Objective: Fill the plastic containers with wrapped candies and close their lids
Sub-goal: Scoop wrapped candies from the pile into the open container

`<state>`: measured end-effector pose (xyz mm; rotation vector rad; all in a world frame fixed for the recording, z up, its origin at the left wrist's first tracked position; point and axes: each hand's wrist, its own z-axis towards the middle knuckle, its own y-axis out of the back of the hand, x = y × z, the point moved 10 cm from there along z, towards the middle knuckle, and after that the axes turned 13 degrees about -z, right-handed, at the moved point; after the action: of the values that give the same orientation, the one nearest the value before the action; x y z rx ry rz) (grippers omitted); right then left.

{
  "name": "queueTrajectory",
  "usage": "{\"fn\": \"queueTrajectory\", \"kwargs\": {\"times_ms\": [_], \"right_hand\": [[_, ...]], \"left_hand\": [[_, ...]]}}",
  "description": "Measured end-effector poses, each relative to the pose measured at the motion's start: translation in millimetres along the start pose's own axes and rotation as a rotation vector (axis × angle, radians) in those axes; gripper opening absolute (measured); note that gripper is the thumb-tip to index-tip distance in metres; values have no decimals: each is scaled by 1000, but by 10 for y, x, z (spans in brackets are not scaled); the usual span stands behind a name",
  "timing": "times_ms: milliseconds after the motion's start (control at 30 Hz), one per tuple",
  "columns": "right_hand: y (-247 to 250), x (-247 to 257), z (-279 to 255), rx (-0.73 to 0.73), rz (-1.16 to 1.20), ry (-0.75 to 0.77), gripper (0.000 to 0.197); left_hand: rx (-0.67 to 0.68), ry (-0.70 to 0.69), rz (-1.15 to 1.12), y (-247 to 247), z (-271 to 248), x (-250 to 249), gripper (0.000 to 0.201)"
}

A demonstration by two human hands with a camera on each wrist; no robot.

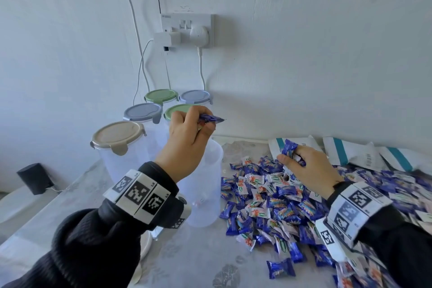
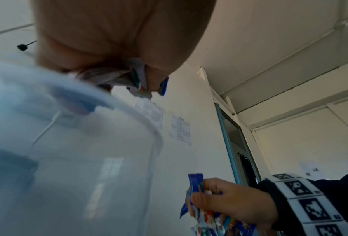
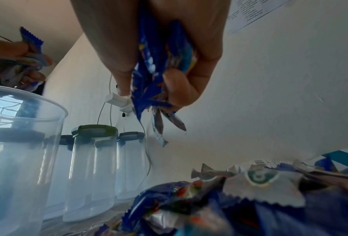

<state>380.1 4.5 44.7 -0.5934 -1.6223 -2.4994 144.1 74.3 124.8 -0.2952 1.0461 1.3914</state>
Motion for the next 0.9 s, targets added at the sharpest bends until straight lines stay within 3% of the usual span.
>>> {"fn": "queueTrajectory", "kwargs": {"times_ms": [67, 200, 333, 500, 633, 800, 900], "right_hand": [[-5, 18, 7, 5, 5, 4, 23], [3, 72, 29, 5, -3, 8, 32], [-42, 89, 65, 29, 35, 16, 25], [-20, 261, 130, 30, 113, 30, 22], [88, 664, 227, 26, 255, 102, 29], [107, 1322, 457, 87, 413, 221, 30], [-8, 1764, 561, 190, 311, 342, 22]], "left_hand": [[-37, -13, -106, -11, -20, 46, 6], [-56, -16, -156, -23, -88, 92, 16], [-20, -5, -86, -8, -134, 157, 6], [-14, 79, 111, 49, -190, 364, 23], [11, 171, 242, 66, -270, 506, 39], [-52, 228, 18, 175, -452, 585, 95], [-37, 328, -56, 155, -556, 734, 113]]}}
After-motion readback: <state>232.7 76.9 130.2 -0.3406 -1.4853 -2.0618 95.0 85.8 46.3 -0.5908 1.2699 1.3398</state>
